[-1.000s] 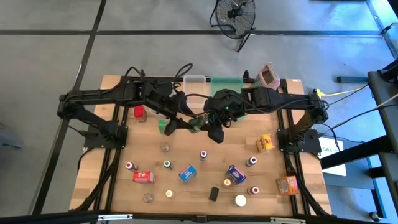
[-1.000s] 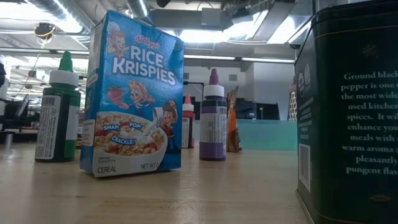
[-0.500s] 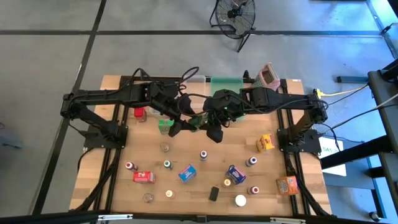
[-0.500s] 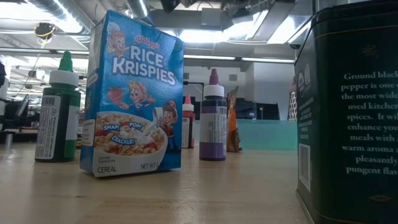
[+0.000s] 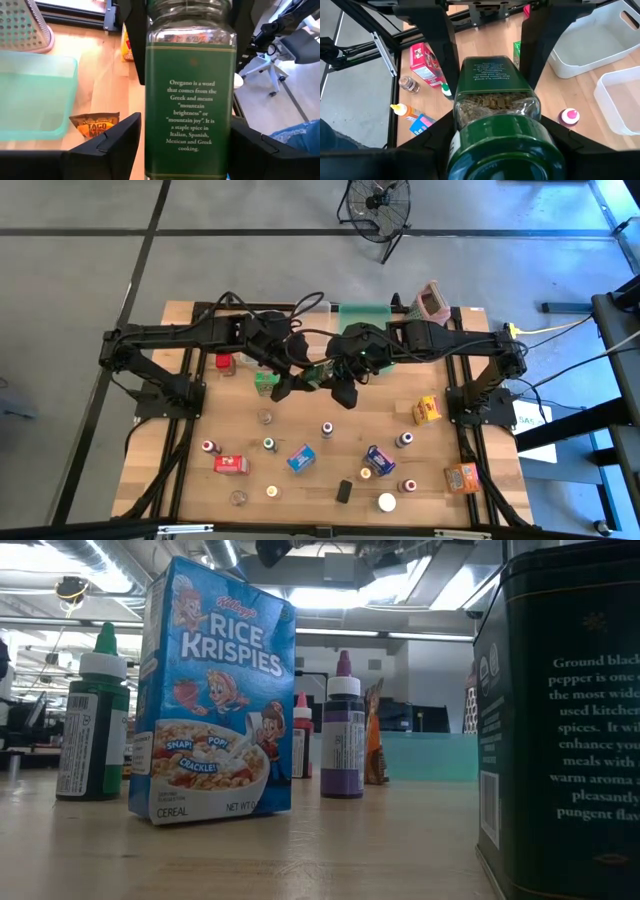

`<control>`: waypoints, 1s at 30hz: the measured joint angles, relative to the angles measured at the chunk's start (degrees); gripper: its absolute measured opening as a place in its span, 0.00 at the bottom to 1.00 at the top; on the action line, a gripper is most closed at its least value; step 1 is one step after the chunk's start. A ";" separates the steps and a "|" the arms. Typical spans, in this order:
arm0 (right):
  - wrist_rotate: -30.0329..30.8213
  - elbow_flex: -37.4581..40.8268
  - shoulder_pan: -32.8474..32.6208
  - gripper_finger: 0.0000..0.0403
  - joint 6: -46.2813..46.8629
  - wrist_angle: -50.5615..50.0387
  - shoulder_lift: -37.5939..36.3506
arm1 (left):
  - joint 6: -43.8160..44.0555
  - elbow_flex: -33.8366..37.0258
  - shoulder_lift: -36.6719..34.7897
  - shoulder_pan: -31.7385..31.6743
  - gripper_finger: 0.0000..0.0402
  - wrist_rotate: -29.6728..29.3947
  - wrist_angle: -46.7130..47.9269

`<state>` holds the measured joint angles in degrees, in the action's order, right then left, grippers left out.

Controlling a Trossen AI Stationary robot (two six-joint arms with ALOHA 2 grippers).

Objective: Pick & Place Kitchen Items
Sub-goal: Put the green seasoning bottle into the gray bin

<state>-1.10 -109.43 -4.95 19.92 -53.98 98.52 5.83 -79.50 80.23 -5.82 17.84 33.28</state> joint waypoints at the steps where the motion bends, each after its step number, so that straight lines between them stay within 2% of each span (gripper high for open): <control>1: 0.00 0.00 0.00 0.50 0.00 0.00 0.02 | -0.23 0.00 0.00 0.00 0.57 0.01 -0.02; 5: -0.45 0.00 0.02 0.50 0.01 -0.15 0.02 | -0.74 0.00 0.00 0.00 0.48 -0.01 -0.11; 9: 0.60 0.00 0.00 0.53 -0.22 -0.29 0.02 | -1.55 0.00 0.00 0.02 0.48 -1.23 -0.25; 17: 2.64 0.00 -0.04 0.66 0.34 0.00 -0.10 | -2.31 0.04 -0.23 0.00 0.48 -2.85 0.55; 22: 2.82 -0.04 0.33 0.68 -0.99 -0.70 -1.10 | -1.19 0.04 -1.88 -0.18 0.48 -4.07 0.70; 26: 3.65 -0.09 1.26 0.68 -5.24 -1.45 -3.01 | -0.70 0.04 -3.65 -0.28 0.48 -8.34 2.84; 30: 10.35 -0.09 1.86 0.68 -4.04 -2.91 -5.65 | -0.35 0.04 -5.52 -0.28 0.48 -14.89 6.00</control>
<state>9.25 -109.51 -3.09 15.88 -56.89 92.88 5.48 -79.46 74.71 -6.11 2.95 39.27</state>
